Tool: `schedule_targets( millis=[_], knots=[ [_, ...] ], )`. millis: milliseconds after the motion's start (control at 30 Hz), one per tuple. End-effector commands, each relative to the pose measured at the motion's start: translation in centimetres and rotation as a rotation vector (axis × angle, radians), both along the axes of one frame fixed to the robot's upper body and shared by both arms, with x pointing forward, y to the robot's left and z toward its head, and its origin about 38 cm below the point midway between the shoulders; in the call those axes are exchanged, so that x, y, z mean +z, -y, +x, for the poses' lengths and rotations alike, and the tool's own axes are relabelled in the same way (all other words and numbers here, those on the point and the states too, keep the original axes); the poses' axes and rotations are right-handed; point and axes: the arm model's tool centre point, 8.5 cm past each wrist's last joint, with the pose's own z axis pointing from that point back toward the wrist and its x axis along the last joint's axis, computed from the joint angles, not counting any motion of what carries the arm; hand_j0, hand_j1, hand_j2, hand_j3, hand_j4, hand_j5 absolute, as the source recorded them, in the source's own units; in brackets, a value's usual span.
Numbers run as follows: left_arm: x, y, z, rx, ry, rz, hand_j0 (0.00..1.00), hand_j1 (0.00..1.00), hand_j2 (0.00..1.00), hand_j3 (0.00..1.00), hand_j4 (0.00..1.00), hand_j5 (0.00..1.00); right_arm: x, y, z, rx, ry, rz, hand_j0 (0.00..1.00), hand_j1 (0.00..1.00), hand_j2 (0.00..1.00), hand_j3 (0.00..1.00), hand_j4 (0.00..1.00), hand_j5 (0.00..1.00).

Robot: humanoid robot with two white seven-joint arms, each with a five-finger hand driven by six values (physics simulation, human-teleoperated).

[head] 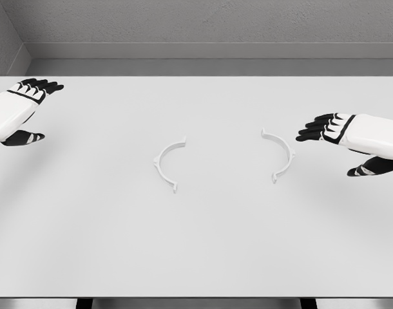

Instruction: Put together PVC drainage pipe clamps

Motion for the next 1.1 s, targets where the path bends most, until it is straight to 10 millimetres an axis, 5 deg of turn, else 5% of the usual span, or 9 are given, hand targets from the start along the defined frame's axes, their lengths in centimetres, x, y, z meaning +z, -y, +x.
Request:
schedule_targets(
  millis=[0,167,300,433,667,1067],
  knots=[
    [0.1,0.1,0.0,-0.002,0.006,-0.007,1.0,1.0,1.0,1.0,1.0,1.0,0.1,0.0,0.0,-0.001,-0.007,0.011,1.0,1.0,1.0,1.0,1.0,1.0],
    [-0.2,1.1,0.1,-0.021,0.001,-0.001,1.0,1.0,1.0,1.0,1.0,1.0,0.6,0.1,0.0,-0.001,-0.003,0.031,1.0,1.0,1.0,1.0,1.0,1.0],
    [-2.8,9.0,1.3,-0.194,-0.049,-0.027,1.0,1.0,1.0,1.0,1.0,1.0,0.5,0.0,0.3,-0.003,0.002,0.038,1.0,1.0,1.0,1.0,1.0,1.0],
    [-4.0,13.1,2.0,-0.238,-0.054,0.01,1.0,1.0,1.0,1.0,1.0,1.0,-0.3,0.0,2.0,-0.076,0.009,0.058,1.0,1.0,1.0,1.0,1.0,1.0],
    [-4.7,15.0,2.8,-0.275,-0.078,0.021,1.0,1.0,1.0,1.0,1.0,1.0,-5.9,-3.3,7.8,-0.115,-0.092,-0.014,1.0,1.0,1.0,1.0,1.0,1.0],
    [-6.0,17.3,2.4,-0.334,-0.112,0.028,1.0,1.0,1.0,1.0,1.0,1.0,-7.7,-3.8,7.9,-0.132,-0.046,-0.048,1.0,1.0,1.0,1.0,1.0,1.0]
  ],
)
